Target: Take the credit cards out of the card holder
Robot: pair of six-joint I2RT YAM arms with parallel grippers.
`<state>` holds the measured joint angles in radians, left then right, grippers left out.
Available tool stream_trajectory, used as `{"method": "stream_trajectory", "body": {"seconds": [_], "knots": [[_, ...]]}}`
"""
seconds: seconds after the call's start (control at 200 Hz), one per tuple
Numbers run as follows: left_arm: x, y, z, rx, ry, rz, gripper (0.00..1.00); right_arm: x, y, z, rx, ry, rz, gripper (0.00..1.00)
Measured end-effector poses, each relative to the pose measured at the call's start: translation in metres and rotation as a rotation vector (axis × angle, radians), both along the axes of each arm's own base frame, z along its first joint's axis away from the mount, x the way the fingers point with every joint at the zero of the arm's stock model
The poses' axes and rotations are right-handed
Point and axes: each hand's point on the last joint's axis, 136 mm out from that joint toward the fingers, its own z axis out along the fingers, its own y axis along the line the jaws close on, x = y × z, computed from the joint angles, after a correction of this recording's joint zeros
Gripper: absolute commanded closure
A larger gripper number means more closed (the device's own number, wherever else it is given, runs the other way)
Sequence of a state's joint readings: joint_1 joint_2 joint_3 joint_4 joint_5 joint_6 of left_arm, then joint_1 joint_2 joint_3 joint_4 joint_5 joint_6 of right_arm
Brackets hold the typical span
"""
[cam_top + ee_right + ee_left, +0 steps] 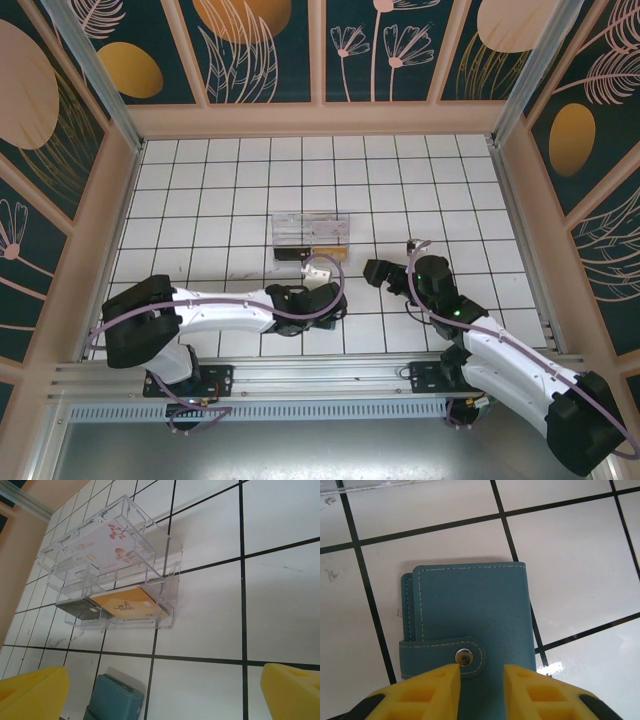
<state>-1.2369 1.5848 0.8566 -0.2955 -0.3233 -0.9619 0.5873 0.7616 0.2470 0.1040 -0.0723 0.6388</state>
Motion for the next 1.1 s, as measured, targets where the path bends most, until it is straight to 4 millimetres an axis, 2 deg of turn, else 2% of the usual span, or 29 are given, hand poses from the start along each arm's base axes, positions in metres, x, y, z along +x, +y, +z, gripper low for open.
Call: {"method": "stream_trajectory", "body": {"seconds": [0.18,0.42,0.601,0.681,0.786,1.096], "knots": [[0.002,-0.006,-0.006,0.024,0.002,-0.006,0.64,0.0,0.0,-0.001,0.002,0.004,-0.002,0.01],[0.002,-0.004,-0.012,0.055,0.007,-0.007,0.66,0.0,0.0,-0.001,0.003,0.003,-0.002,0.01],[0.004,-0.001,-0.014,0.09,-0.004,0.0,0.74,0.0,0.0,-0.001,0.005,0.005,-0.003,0.01],[0.006,0.001,-0.016,0.117,-0.015,0.006,0.83,0.0,0.0,-0.001,0.005,0.006,-0.003,0.01],[0.006,-0.002,-0.013,0.118,-0.022,0.005,1.0,0.0,0.0,0.0,0.007,0.006,-0.004,0.01],[0.006,0.002,-0.005,0.087,-0.027,0.025,1.0,-0.007,0.011,-0.005,0.04,0.036,0.045,0.01]]}}
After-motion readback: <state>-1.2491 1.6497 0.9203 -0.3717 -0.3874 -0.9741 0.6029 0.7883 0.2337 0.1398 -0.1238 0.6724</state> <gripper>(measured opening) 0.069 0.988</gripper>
